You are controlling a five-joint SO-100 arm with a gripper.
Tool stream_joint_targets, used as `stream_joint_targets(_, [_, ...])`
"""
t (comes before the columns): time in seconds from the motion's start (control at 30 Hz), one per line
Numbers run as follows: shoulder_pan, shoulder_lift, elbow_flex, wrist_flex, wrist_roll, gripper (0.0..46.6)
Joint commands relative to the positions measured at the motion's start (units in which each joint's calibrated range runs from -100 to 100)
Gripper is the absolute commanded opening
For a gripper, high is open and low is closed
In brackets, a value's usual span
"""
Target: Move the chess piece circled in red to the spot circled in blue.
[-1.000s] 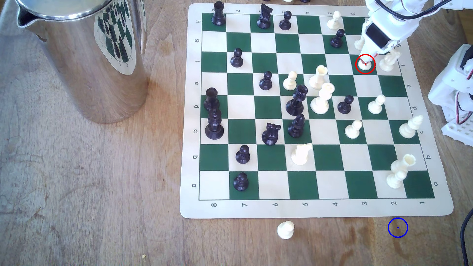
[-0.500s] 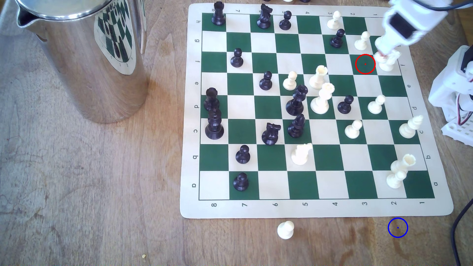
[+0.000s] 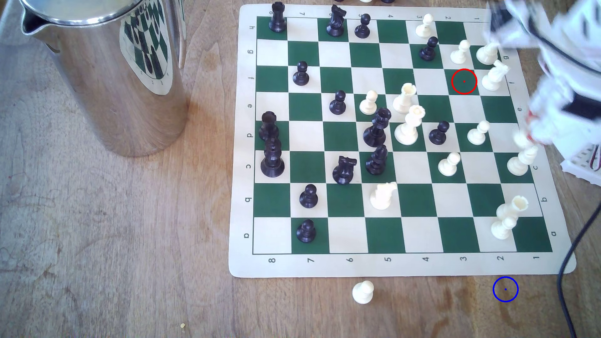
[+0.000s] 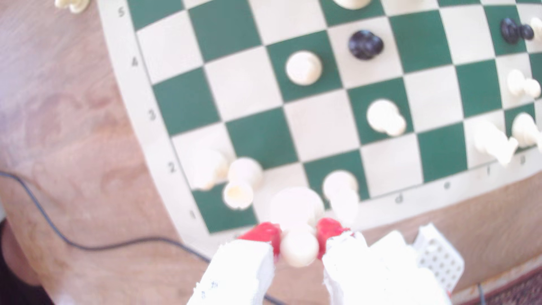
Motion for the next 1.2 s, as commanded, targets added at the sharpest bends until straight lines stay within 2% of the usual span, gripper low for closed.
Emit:
stream_joint_targets(0.0, [-8.5, 3.0, -5.7, -1.7, -1.1, 0.3])
stream_joint_targets(0.17, [-14.1, 7.0, -5.1, -6.4, -1.5, 0.3])
stream_joint_targets(0.3, [-16.4, 13.6, -5.7, -12.3, -1.5, 0.4])
stream_joint_targets(0.63, [-18.1, 26.7, -7.4, -24.5, -0.6, 0.4])
stream_joint_targets(0.97, [-23.4, 34.6, -9.5, -27.4, -1.0, 0.4])
stream_joint_targets(1.07, [-23.8, 35.0, -9.6, -28.0, -2.1, 0.4])
stream_joint_targets(1.17, [-24.0, 36.1, -10.6, -29.1, -2.1, 0.4])
